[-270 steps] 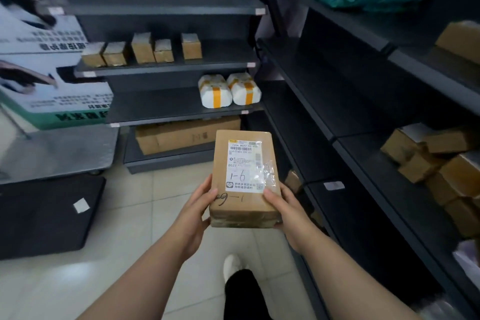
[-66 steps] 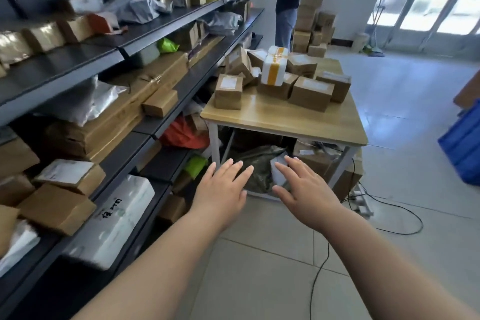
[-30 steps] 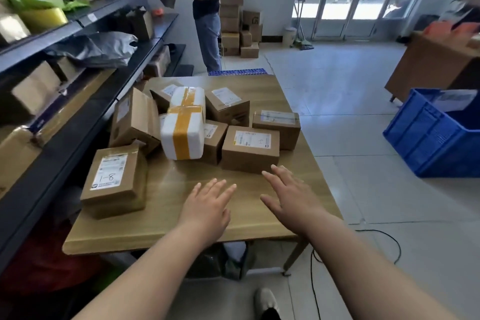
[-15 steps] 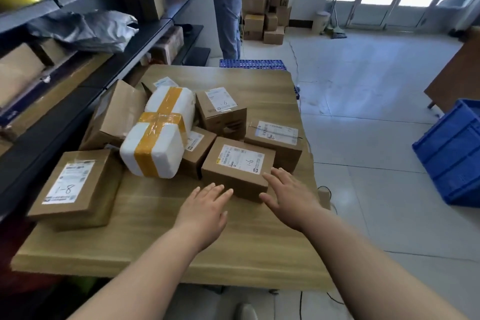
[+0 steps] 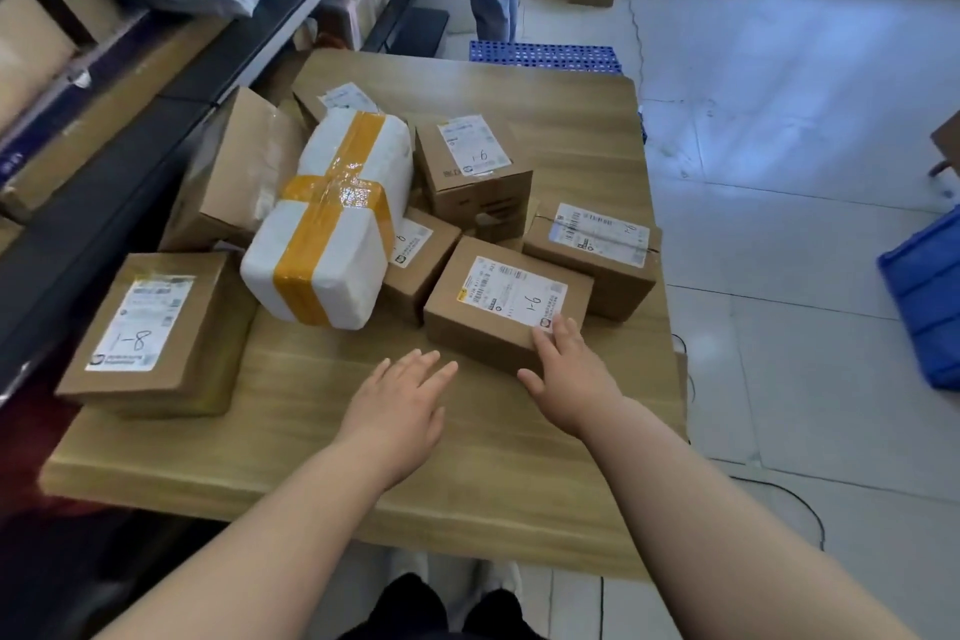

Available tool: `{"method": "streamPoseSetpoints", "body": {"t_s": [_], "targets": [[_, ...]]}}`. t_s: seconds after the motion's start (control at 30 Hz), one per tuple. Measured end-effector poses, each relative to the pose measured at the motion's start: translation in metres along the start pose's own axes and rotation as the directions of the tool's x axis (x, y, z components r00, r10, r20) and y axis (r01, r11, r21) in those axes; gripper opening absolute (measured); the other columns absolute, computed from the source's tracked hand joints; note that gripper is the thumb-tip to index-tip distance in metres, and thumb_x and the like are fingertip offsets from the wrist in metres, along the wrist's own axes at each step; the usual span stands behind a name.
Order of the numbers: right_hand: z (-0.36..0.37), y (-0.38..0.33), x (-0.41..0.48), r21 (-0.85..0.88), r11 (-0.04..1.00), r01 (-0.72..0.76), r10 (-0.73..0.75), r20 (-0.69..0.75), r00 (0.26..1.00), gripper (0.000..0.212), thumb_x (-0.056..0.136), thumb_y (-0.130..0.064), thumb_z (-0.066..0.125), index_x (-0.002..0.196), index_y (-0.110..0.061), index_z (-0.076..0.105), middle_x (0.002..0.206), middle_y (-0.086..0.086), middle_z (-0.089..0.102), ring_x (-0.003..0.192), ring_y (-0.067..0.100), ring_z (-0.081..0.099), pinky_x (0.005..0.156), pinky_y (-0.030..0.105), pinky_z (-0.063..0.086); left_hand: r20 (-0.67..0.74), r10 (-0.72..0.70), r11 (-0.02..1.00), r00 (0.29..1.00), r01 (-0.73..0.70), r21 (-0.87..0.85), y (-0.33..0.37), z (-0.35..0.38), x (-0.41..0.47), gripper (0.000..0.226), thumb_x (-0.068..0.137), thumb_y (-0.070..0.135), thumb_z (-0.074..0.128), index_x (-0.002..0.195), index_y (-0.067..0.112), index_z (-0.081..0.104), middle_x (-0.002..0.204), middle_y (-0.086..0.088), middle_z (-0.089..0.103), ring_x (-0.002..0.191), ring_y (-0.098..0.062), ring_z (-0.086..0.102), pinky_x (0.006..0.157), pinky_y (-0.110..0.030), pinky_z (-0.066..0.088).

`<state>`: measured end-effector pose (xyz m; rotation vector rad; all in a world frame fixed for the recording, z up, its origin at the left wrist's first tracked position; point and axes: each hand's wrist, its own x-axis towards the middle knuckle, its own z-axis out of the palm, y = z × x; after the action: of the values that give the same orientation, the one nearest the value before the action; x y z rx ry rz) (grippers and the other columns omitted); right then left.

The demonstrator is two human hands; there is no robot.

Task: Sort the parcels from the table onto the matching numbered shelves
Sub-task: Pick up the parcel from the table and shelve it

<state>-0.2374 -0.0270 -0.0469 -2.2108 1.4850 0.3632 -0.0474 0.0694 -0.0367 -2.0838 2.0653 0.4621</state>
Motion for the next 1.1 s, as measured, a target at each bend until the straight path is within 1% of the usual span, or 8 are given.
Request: {"method": "streamPoseSetpoints", "body": {"t_s": [0.23, 0.37, 0.43, 0.53, 0.67, 0.77, 0.9, 1.1], "targets": [[0.004, -0.018, -0.027, -0.162, 0.986, 0.044, -0.049, -0.026, 0.998, 0.057, 0.098, -0.051, 0.033, 0.146, -0.021, 0.036, 0.157, 0.011, 0.024, 0.142, 0.027, 0.026, 0.111, 0.040, 0.030, -0.036, 0.087, 0.996, 0.996, -0.087, -0.008, 0.010, -0.005, 0.035, 0.057, 0.101, 0.036, 0.034, 0.153, 0.028, 0.013, 0.161, 0.002, 0.011, 0.148, -0.015, 0.006, 0.120, -0.038, 0.006], [0.005, -0.037, -0.056, -0.219, 0.939, 0.265, -0.267, 0.021, 0.964, 0.043, 0.095, -0.048, 0.036, 0.116, -0.020, 0.062, 0.119, 0.004, 0.060, 0.108, 0.026, 0.055, 0.079, 0.035, 0.036, 0.000, 0.137, 0.991, 0.991, -0.137, -0.006, 0.017, 0.000, 0.048, 0.052, 0.103, 0.038, 0.025, 0.153, 0.029, 0.014, 0.161, 0.003, 0.011, 0.148, -0.016, 0.007, 0.120, -0.040, 0.007], [0.005, -0.034, -0.059, -0.152, 0.945, 0.291, -0.300, -0.043, 0.953, 0.037, 0.094, -0.044, 0.039, 0.110, -0.023, 0.065, 0.114, -0.002, 0.065, 0.105, 0.022, 0.057, 0.081, 0.034, 0.036, 0.026, 0.146, 0.989, 0.989, -0.146, 0.002, 0.015, 0.006, 0.052, 0.051, 0.103, 0.039, 0.021, 0.153, 0.031, 0.014, 0.162, 0.004, 0.008, 0.148, -0.016, 0.003, 0.120, -0.040, 0.005], [0.004, -0.017, -0.043, 0.018, 0.993, 0.117, -0.111, -0.209, 0.972, 0.044, 0.094, -0.040, 0.040, 0.132, -0.023, 0.056, 0.144, 0.000, 0.048, 0.129, 0.023, 0.046, 0.102, 0.038, 0.036, 0.048, 0.181, 0.983, 0.982, -0.182, 0.015, 0.008, 0.014, 0.055, 0.061, 0.095, 0.051, 0.004, 0.153, 0.034, 0.014, 0.162, 0.006, 0.003, 0.148, -0.015, -0.002, 0.119, -0.038, 0.000], [0.001, 0.001, -0.025, 0.242, 0.933, -0.268, 0.269, 0.028, 0.963, 0.064, 0.099, -0.042, 0.041, 0.153, -0.016, 0.018, 0.158, 0.007, 0.022, 0.144, 0.024, 0.023, 0.115, 0.039, 0.025, 0.070, 0.235, 0.972, 0.970, -0.236, 0.012, -0.004, 0.017, 0.053, 0.085, 0.073, 0.056, -0.017, 0.153, 0.037, 0.008, 0.162, 0.007, -0.003, 0.148, -0.013, -0.007, 0.119, -0.036, -0.005], [0.015, -0.001, -0.026, 0.255, 0.916, -0.308, 0.283, 0.131, 0.950, 0.056, 0.098, -0.045, 0.039, 0.144, -0.014, 0.031, 0.136, 0.009, 0.052, 0.121, 0.028, 0.052, 0.096, 0.041, 0.045, 0.071, 0.239, 0.969, 0.968, -0.242, 0.043, -0.011, 0.018, 0.049, 0.056, 0.097, 0.050, 0.001, 0.152, 0.038, -0.001, 0.161, 0.009, -0.012, 0.147, -0.012, -0.015, 0.119, -0.035, -0.009], [0.024, -0.008, -0.036, 0.224, 0.938, -0.263, 0.243, 0.115, 0.963, 0.044, 0.098, -0.046, 0.038, 0.131, -0.019, 0.043, 0.122, 0.004, 0.060, 0.107, 0.026, 0.059, 0.087, 0.039, 0.050, 0.067, 0.168, 0.985, 0.983, -0.170, 0.023, -0.014, 0.021, 0.039, 0.067, 0.087, 0.050, -0.014, 0.152, 0.038, -0.003, 0.160, 0.007, -0.017, 0.146, -0.013, -0.019, 0.118, -0.036, -0.010], [0.017, -0.001, -0.030, 0.326, 0.927, -0.184, 0.165, 0.083, 0.983, 0.058, 0.098, -0.048, 0.041, 0.149, -0.023, 0.028, 0.144, 0.001, 0.047, 0.127, 0.022, 0.048, 0.100, 0.040, 0.043, -0.010, 0.023, 0.974, 1.000, -0.025, -0.227, -0.021, 0.026, 0.019, 0.074, 0.099, 0.053, 0.030, 0.151, 0.028, -0.015, 0.159, 0.005, -0.022, 0.147, -0.012, -0.016, 0.120, -0.031, -0.003]]}}
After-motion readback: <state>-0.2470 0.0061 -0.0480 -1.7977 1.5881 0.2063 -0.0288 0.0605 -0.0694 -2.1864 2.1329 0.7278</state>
